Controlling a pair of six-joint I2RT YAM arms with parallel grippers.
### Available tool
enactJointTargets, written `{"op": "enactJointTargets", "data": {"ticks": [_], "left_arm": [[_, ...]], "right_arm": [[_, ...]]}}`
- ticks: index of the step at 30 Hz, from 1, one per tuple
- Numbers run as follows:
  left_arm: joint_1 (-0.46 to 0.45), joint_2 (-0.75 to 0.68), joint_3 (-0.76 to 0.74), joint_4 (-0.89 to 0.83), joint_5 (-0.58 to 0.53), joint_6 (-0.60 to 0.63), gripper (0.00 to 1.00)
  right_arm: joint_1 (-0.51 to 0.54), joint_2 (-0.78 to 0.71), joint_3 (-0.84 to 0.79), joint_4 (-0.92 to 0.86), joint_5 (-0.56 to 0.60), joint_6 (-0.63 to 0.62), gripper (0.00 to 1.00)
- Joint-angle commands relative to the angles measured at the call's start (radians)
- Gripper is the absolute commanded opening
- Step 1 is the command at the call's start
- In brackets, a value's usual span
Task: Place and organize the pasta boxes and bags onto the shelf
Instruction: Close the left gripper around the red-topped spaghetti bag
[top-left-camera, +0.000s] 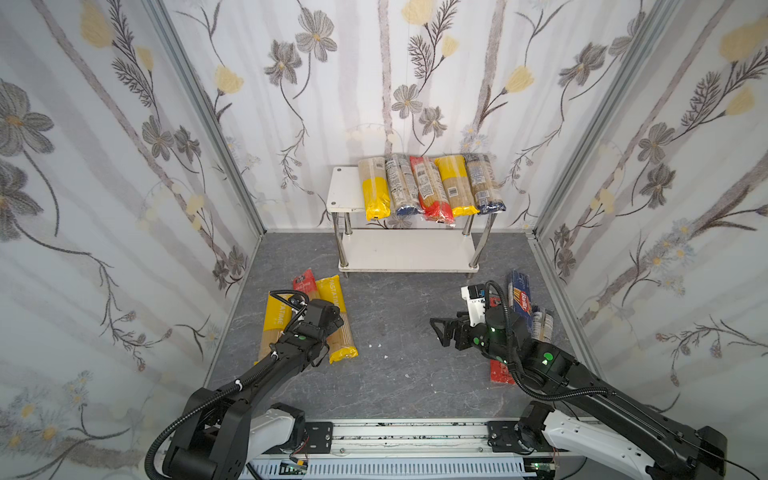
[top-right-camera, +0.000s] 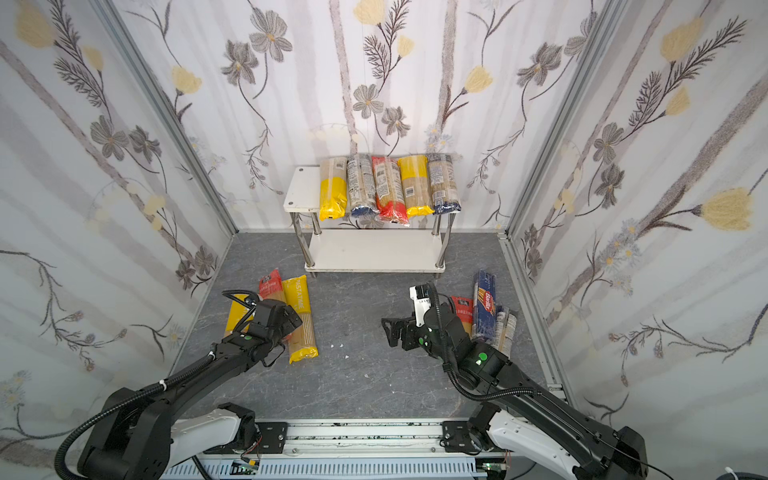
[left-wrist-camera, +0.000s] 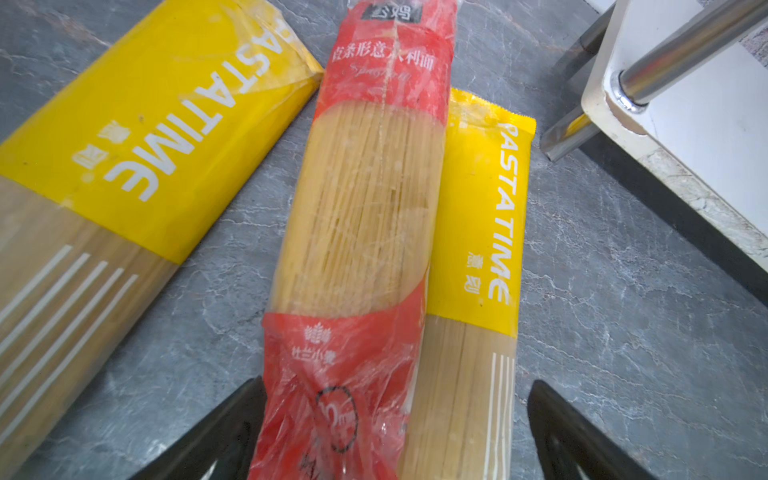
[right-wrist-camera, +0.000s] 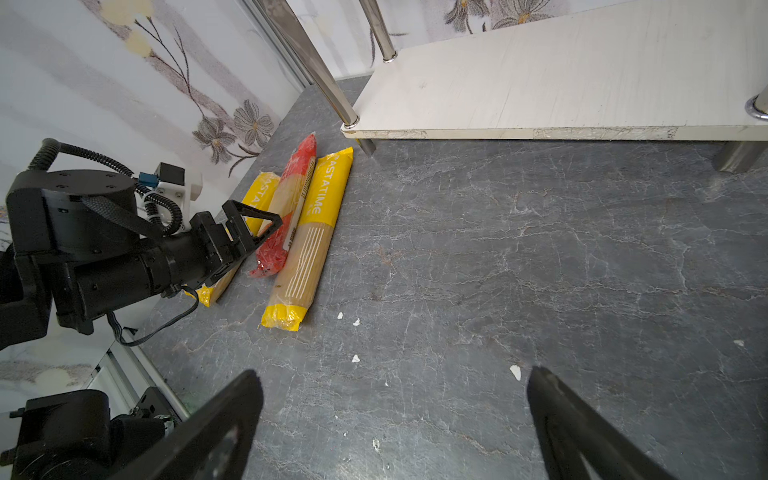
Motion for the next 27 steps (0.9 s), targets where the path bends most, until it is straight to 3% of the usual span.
{"op": "enactJointTargets", "data": {"ticks": [1, 10, 16, 27], "left_arm": [[0.002, 0.002, -0.011, -0.004, -0.067, -0.018, 1.0], [0.066, 0.125, 0.063, 0.011, -0.086, 0.04, 1.0], [0.128, 0.208, 0.072, 0.084, 0.019, 0.071, 1.0], [0.128, 0.336, 0.072, 0.176, 0.073, 0.103, 0.99]], "right_arm": [[0.0, -0.003, 0.016, 0.025, -0.012, -0.012, 1.0], [0.0, -0.049, 0.003, 0.003, -0.002, 0.0, 1.0], [0.0, -0.092, -0.011, -0.008, 0.009, 0.014, 1.0], [0.0, -0.121, -0.013, -0.031, 0.02, 0.025, 1.0]]}}
